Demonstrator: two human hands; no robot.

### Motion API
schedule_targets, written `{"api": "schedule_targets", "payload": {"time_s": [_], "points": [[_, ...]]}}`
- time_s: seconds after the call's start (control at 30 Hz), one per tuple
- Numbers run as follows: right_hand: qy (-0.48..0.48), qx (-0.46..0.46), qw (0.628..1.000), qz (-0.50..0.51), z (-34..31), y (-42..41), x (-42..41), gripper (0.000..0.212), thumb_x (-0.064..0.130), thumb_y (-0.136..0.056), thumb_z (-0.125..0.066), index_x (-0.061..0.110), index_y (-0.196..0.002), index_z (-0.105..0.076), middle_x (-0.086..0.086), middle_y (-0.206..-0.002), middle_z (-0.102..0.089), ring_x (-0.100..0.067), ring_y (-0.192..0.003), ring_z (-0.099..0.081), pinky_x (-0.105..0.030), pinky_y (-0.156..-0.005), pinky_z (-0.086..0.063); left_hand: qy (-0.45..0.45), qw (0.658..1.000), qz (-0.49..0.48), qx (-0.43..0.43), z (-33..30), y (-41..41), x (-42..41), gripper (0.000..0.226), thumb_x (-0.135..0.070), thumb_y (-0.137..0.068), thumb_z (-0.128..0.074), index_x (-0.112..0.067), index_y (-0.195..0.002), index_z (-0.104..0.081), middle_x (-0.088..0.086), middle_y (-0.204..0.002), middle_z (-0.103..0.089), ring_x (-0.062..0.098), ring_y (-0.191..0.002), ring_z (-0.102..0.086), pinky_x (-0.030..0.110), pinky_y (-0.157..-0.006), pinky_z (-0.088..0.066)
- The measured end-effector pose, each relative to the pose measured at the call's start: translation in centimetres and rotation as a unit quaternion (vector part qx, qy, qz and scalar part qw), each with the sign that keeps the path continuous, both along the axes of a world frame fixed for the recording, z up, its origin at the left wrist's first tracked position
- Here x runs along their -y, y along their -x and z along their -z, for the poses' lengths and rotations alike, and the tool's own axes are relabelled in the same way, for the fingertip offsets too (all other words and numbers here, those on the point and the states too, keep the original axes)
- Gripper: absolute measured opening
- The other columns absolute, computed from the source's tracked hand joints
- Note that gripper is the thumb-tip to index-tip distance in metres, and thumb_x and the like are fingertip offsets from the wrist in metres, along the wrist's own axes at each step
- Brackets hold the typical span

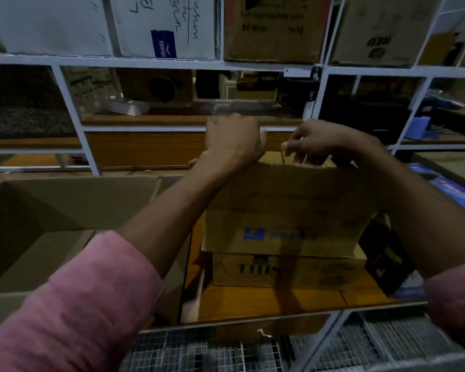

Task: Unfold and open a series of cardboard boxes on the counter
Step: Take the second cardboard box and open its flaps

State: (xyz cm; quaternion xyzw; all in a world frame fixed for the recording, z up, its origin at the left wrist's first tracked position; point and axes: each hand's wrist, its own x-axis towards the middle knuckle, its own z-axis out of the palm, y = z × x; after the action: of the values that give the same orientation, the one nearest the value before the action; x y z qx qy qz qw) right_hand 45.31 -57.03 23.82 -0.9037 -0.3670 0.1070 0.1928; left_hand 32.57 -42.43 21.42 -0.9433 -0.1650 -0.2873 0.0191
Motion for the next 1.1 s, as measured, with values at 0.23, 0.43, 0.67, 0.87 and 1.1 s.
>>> {"api": "schedule_targets", "payload": {"time_s": [0.23, 0.43, 0.67, 0.87, 1.1], "points": [[0.104, -0.009, 0.994, -0.04, 8.6, 3.6, 0.4, 0.035, 0.031, -0.098, -0.06, 0.016, -0.129, -0.058, 0.003, -0.116, -0.063, -0.014, -0.099, -0.059, -0.024, -0.075, -0.046, 0.122, 0.934, 0.118, -0.316, 7.1, 1.5, 0.6, 0.038, -0.045, -0.101, -0.052, -0.011, -0.118, -0.06, 0.008, -0.104, -0.063, 0.022, -0.087, -0.056, 0.036, -0.075, -0.043], [0.113, 0.154, 0.981, -0.029, 16.0, 4.4, 0.8, 0.05, 0.042, -0.09, -0.066, 0.026, -0.135, -0.052, -0.008, -0.129, -0.053, -0.032, -0.12, -0.042, -0.042, -0.098, -0.039, 0.059, 0.958, 0.122, -0.253, 15.4, 3.2, 0.8, 0.046, -0.039, -0.096, -0.063, -0.012, -0.13, -0.049, 0.014, -0.138, -0.044, 0.035, -0.127, -0.039, 0.05, -0.096, -0.045], [0.131, 0.172, 0.976, -0.026, 18.3, 3.1, 0.1, 0.061, 0.036, -0.089, -0.068, 0.024, -0.142, -0.041, -0.007, -0.133, -0.055, -0.032, -0.122, -0.05, -0.045, -0.094, -0.04, -0.004, 0.975, 0.144, -0.169, 16.5, 1.8, -0.2, 0.051, -0.031, -0.095, -0.063, -0.012, -0.139, -0.045, 0.013, -0.138, -0.045, 0.035, -0.124, -0.042, 0.046, -0.096, -0.043], [0.057, 0.256, 0.965, -0.001, 19.8, 3.1, 0.5, 0.017, 0.016, -0.091, -0.063, 0.027, -0.1, -0.054, -0.002, -0.104, -0.066, -0.027, -0.094, -0.063, -0.035, -0.065, -0.039, 0.007, 0.968, 0.16, -0.191, 17.7, -0.2, -0.5, 0.04, -0.022, -0.095, -0.061, -0.014, -0.133, -0.049, 0.011, -0.13, -0.057, 0.031, -0.118, -0.054, 0.044, -0.091, -0.045], [0.04, 0.156, 0.987, -0.011, 19.2, 0.5, 1.2, 0.05, 0.056, -0.104, -0.023, 0.019, -0.11, -0.056, -0.014, -0.105, -0.065, -0.037, -0.096, -0.062, -0.043, -0.076, -0.044, 0.01, 0.969, 0.149, -0.195, 17.4, -2.8, 0.5, 0.029, -0.032, -0.105, -0.038, -0.011, -0.119, -0.054, 0.012, -0.119, -0.065, 0.034, -0.105, -0.062, 0.041, -0.076, -0.045]]}}
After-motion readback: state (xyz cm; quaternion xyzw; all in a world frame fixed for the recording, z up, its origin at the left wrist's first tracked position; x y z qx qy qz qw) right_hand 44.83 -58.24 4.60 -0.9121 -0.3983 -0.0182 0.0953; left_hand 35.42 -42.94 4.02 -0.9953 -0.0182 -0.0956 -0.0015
